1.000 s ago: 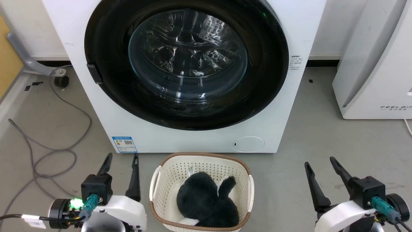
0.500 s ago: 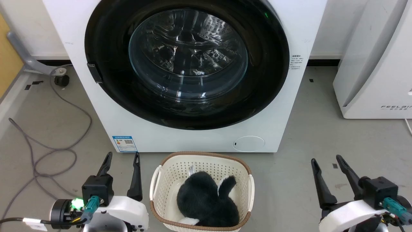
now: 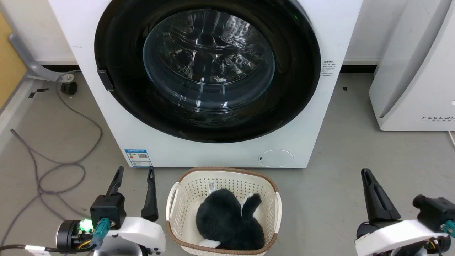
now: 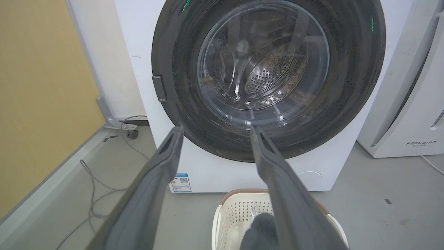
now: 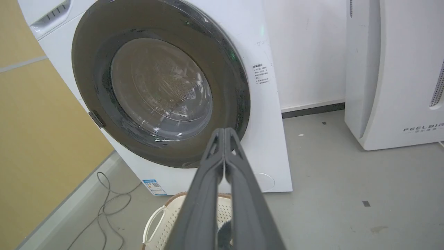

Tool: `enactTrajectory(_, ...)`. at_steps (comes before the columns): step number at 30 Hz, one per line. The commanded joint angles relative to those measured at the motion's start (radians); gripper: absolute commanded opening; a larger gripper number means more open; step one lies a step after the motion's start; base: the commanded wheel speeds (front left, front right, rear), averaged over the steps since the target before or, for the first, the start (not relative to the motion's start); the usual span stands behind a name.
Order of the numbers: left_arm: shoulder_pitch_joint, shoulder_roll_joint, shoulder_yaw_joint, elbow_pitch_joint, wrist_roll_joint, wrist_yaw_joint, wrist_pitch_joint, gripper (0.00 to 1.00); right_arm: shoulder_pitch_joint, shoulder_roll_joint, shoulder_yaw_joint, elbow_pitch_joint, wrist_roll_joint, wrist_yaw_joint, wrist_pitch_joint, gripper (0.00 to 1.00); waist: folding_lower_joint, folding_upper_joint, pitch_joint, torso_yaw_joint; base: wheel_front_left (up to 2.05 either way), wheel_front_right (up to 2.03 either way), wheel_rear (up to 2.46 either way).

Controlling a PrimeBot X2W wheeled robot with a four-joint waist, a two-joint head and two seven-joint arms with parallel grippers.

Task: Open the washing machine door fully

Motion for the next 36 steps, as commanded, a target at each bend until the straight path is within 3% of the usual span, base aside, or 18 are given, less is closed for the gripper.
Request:
enactTrajectory(1,-0.001,0.001,-0.005,0.001,-0.006,0.010,-0.010,1.00,-0.009,0.000,0.003,-0.006,0.050,0.000,-0.010,0.00,0.0000,0.0000,0.000,0.001,0.00,0.00,0.00)
enactTrajectory(10,-0.002,0.001,-0.014,0.002,-0.014,0.026,-0.029,1.00,-0.007,0.000,0.021,-0.013,0.304,0.000,-0.017,0.00,0.0000,0.0000,0.002,0.003,0.00,0.00,0.00)
enactTrajectory(22,-0.007,0.001,-0.024,0.002,-0.022,0.042,-0.052,1.00,-0.030,0.000,-0.038,0.046,0.611,0.000,0.039,0.00,0.0000,0.0000,0.010,0.008,0.00,0.00,0.00)
enactTrajectory(36,-0.028,0.001,-0.046,-0.003,-0.033,0.065,-0.082,1.00,-0.151,0.000,-0.137,0.142,0.796,0.000,0.105,0.00,0.0000,0.0000,0.051,0.026,0.00,0.00,0.00)
